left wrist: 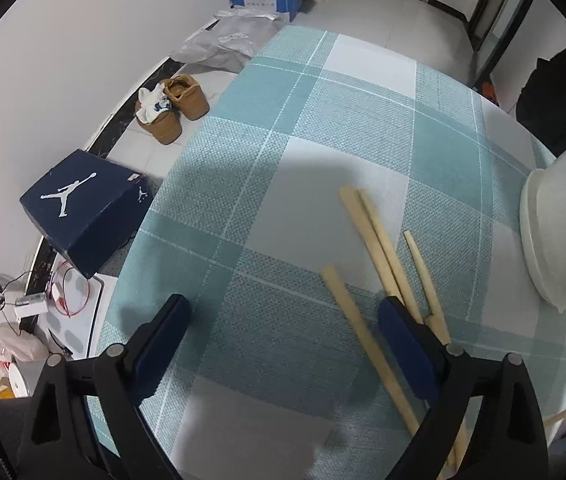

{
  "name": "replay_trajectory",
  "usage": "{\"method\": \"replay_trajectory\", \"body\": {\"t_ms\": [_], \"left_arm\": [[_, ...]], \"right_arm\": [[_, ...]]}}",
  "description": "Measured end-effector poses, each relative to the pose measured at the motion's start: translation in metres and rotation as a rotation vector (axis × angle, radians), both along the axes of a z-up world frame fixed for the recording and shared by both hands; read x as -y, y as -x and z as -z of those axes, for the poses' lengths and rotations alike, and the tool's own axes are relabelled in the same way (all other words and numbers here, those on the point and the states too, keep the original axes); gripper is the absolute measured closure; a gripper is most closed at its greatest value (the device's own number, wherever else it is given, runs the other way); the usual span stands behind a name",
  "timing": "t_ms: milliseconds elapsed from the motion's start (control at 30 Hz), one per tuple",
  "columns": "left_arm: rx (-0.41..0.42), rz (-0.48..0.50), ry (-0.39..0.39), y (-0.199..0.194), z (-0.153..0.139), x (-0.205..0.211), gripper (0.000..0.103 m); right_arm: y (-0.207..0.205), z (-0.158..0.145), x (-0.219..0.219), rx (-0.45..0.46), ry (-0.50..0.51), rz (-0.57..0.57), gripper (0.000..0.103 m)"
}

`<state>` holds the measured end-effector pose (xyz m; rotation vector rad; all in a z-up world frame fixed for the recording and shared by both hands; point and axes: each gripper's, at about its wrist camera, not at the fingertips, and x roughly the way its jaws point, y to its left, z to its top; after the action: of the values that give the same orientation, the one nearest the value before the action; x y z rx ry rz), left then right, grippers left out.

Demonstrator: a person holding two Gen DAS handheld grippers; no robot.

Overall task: Organize utensils
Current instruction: 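Lower the left gripper onto a chopstick and grasp it while the right gripper holds its chopstick, then carry the chopstick in the left gripper over the holder while the right gripper carries its chopstick there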

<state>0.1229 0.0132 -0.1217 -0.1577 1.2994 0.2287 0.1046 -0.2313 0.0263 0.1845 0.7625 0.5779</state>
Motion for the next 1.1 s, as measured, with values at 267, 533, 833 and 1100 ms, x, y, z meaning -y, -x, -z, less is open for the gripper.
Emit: {"method": "replay_trajectory", "body": {"t_ms": [267, 533, 833, 1100], "left_arm": [[0.002, -0.011, 0.016, -0.005, -0.005, 0.002, 0.049], [-0.005, -0.081, 0.043, -0.012, -0.006, 0.004, 0.091], [-0.02, -0.146, 0.077, -0.015, -0.006, 0.004, 0.1], [0.143, -0.129, 0.159, -0.003, -0.041, 0.006, 0.1]], "right_arm": [[0.006, -0.004, 0.008, 0.018, -0.019, 0.013, 0.098], [0.015, -0.012, 0.009, 0.051, -0.014, 0.005, 0.098], [0.02, -0.019, 0.015, 0.077, -0.02, 0.016, 0.098], [0.027, -0.022, 0.014, 0.1, -0.002, 0.003, 0.098]]}}
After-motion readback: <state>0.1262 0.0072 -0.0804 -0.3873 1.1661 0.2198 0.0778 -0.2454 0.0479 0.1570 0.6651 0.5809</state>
